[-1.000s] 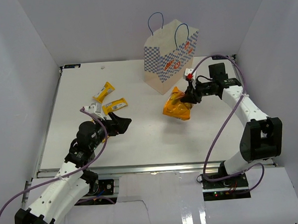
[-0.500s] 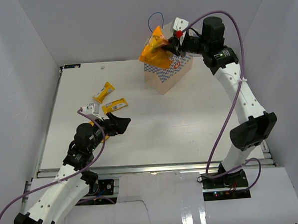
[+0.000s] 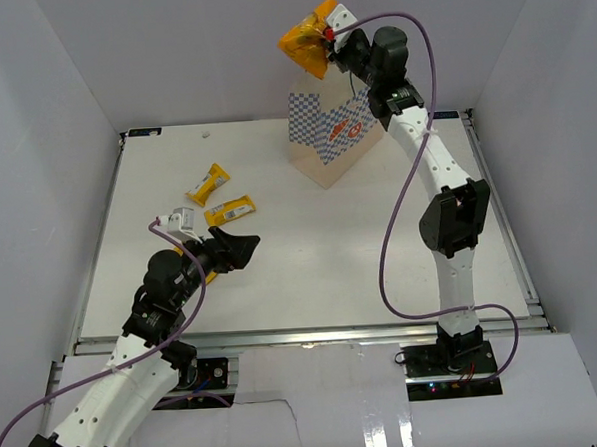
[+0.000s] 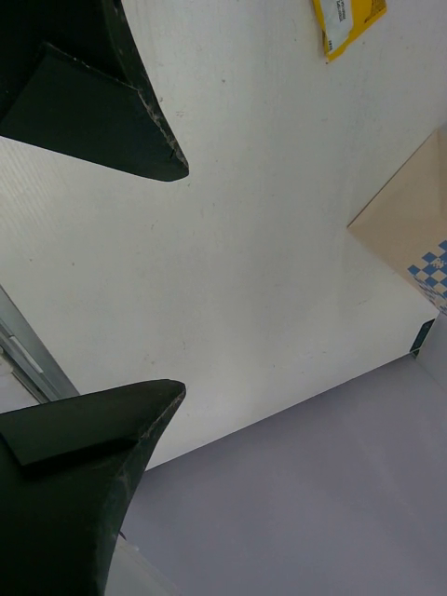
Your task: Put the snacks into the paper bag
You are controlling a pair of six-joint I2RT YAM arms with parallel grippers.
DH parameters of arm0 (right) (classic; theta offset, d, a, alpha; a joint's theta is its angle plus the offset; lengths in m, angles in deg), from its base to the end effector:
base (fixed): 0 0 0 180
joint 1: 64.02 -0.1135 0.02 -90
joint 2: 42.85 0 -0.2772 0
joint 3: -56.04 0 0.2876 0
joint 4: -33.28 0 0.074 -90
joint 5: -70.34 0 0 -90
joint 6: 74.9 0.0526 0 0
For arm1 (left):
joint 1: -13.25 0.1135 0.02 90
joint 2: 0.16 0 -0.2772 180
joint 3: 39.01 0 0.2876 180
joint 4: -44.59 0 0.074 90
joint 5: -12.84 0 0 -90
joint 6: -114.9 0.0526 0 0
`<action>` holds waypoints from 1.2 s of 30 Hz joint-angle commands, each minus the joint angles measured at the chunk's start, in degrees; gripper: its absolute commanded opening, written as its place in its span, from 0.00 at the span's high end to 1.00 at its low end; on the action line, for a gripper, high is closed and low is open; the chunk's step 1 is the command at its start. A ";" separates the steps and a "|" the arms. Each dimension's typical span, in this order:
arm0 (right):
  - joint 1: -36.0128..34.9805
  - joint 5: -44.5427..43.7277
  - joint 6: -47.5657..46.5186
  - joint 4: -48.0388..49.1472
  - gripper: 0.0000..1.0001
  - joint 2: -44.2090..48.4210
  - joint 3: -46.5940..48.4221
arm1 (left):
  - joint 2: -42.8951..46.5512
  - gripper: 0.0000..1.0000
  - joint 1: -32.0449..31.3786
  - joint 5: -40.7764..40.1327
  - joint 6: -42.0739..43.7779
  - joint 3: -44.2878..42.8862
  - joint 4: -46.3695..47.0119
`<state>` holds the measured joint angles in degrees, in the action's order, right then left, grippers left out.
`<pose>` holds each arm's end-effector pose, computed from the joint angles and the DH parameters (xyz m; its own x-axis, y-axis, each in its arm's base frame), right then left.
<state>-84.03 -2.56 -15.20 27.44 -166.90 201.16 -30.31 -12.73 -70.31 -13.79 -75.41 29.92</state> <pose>0.5242 0.2074 0.4792 0.5126 -0.3265 -0.7941 -0.3880 0.7369 -0.5535 0.1690 -0.0893 0.2656 -0.4409 -0.4756 -0.7612 0.3400 0.6964 -0.6320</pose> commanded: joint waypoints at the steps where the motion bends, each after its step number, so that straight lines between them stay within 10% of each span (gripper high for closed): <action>1: -0.12 -9.00 -2.83 14.98 0.92 3.64 -0.26 | 0.53 0.02 0.23 0.27 -0.76 -0.87 -0.35; 6: 1.82 -8.58 -1.60 15.08 0.89 5.65 -5.80 | -0.43 0.02 0.22 -0.78 -1.55 -1.04 -0.88; 12: 1.91 -7.17 -1.78 14.72 0.37 9.17 -10.90 | -5.08 0.02 0.23 -10.17 -12.61 -3.93 -6.75; 15: 1.91 -6.56 -0.99 14.90 0.28 11.11 -12.58 | -7.28 0.02 0.23 -16.15 -22.53 -5.43 -8.96; 27: 3.22 18.35 1.49 -9.59 0.09 25.33 -13.71 | -29.42 0.02 0.23 -29.00 -68.74 -19.22 -30.66; 36: 4.98 34.56 -18.54 -37.72 0.05 47.48 -47.50 | -57.61 0.02 13.83 -15.58 -72.40 -31.70 -31.83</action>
<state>-80.48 23.30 -24.32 5.06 -121.94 162.71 -82.20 -3.64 -93.21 -82.64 -104.13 0.00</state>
